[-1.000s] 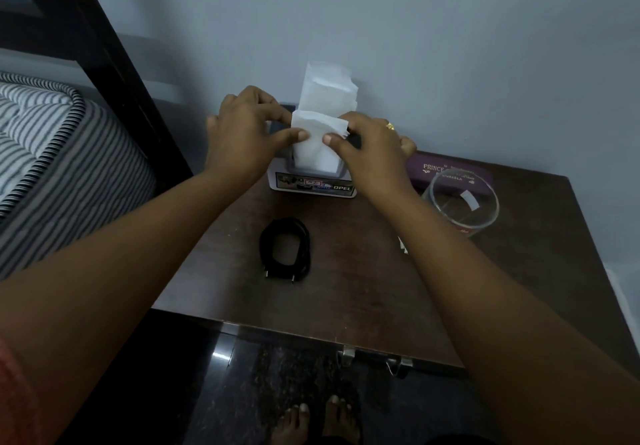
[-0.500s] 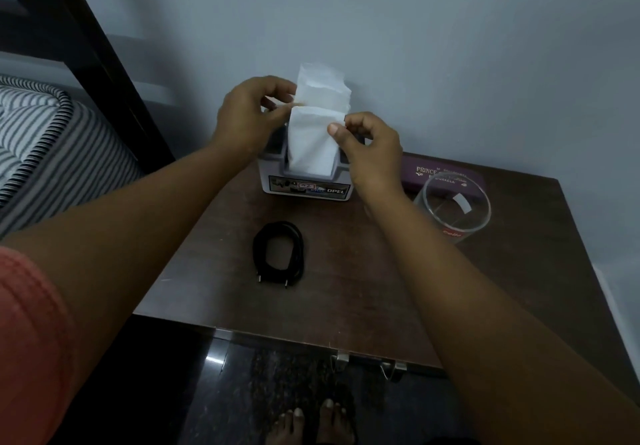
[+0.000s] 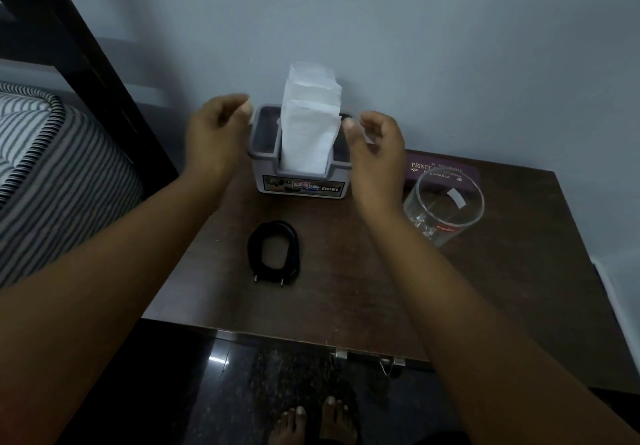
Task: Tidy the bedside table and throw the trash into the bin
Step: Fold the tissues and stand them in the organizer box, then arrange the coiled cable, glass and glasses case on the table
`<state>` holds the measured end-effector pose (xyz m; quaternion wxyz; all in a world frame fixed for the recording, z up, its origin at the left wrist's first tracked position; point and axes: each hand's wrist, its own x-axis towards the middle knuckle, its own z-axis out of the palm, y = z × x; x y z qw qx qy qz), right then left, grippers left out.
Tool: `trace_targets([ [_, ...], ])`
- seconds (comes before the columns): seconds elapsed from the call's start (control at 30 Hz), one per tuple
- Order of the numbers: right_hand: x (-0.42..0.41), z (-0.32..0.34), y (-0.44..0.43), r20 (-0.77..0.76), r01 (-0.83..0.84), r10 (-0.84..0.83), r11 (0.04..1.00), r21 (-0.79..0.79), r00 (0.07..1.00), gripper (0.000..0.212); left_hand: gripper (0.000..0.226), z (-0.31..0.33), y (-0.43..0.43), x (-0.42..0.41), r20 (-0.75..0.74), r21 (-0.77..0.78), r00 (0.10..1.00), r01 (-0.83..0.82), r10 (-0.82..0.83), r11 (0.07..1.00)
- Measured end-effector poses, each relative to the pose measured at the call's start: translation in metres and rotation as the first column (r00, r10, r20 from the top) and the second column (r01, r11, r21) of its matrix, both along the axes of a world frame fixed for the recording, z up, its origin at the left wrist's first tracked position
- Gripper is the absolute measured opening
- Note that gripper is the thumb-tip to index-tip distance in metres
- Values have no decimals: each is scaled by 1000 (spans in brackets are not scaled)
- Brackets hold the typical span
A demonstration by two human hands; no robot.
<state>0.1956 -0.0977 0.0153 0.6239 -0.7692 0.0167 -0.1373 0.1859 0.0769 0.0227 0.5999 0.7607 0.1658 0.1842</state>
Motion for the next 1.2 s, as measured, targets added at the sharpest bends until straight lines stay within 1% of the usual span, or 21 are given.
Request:
trace_targets([
  [0.03, -6, -4, -3, -53, -3, 3, 1000, 0, 999, 34, 31, -6, 1, -7, -24, -58, 1000, -11, 10, 998],
  [0.1, -16, -13, -5, -187, -42, 38, 999, -20, 982, 45, 33, -17, -2, -21, -64, -181, 995, 68, -81, 981],
  [0.13, -19, -17, -6, -235, -67, 57, 997, -35, 970, 46, 35, -20, -6, -26, -79, -221, 988, 114, -134, 969],
  [0.2, -22, -20, -4, -284, -92, 77, 995, -40, 956, 47, 37, -25, -13, -29, -80, -256, 980, 154, -180, 954],
  [0.33, -23, -21, 4, -306, -47, 45, 999, 1, 951, 44, 31, -21, -18, -29, -36, -268, 983, 165, -181, 949],
  [0.43, -28, -25, 13, -285, -24, 39, 998, 55, 958, 42, 30, -23, -6, -32, -80, -255, 982, 146, -172, 956],
  [0.53, -30, -25, 23, -283, -15, 26, 999, 39, 959, 42, 30, -21, 0, -35, -81, -252, 980, 156, -181, 955],
  [0.6, -30, -24, 26, -297, -17, 33, 998, 56, 954, 44, 29, -18, -1, -35, -68, -290, 983, 142, -169, 946],
  [0.67, -34, -25, 25, -328, -9, 34, 997, 79, 944, 48, 28, -22, 2, -39, -106, -296, 981, 127, -165, 947],
  [0.7, -40, -26, 22, -342, -3, 25, 998, 63, 939, 50, 29, -27, 5, -44, -135, -282, 979, 111, -154, 953],
  [0.77, -62, -31, 13, -336, -39, 42, 999, 18, 941, 51, 41, -40, 9, -63, -205, -167, 974, 60, -94, 984],
  [0.8, -78, -35, 8, -322, -87, 83, 996, 2, 943, 50, 43, -45, 6, -76, -237, -93, 970, 39, -60, 995],
  [0.83, -95, -38, 2, -310, -152, 143, 988, -5, 940, 50, 41, -50, 2, -90, -238, -26, 969, 53, -58, 998],
  [0.87, -110, -42, -2, -301, -223, 211, 975, -6, 930, 52, 40, -54, -5, -103, -219, 56, 971, 106, -92, 993],
  [0.9, -123, -47, -4, -294, -288, 275, 957, -4, 916, 54, 40, -56, -13, -113, -211, 147, 966, 182, -149, 972],
  [0.97, -136, -55, -5, -288, -370, 350, 929, -19, 892, 58, 44, -60, -25, -127, -215, 318, 945, 305, -245, 898],
  [1.03, -139, -58, 0, -287, -385, 357, 922, -44, 889, 61, 47, -65, -25, -130, -225, 436, 934, 350, -277, 829],
  [1.07, -138, -58, 4, -283, -377, 347, 924, -58, 894, 61, 46, -65, -23, -129, -231, 451, 933, 353, -274, 820],
  [1.2, -142, -58, 14, -248, -357, 309, 917, -179, 918, 67, 50, -61, -22, -133, -225, 419, 947, 308, -231, 854],
])
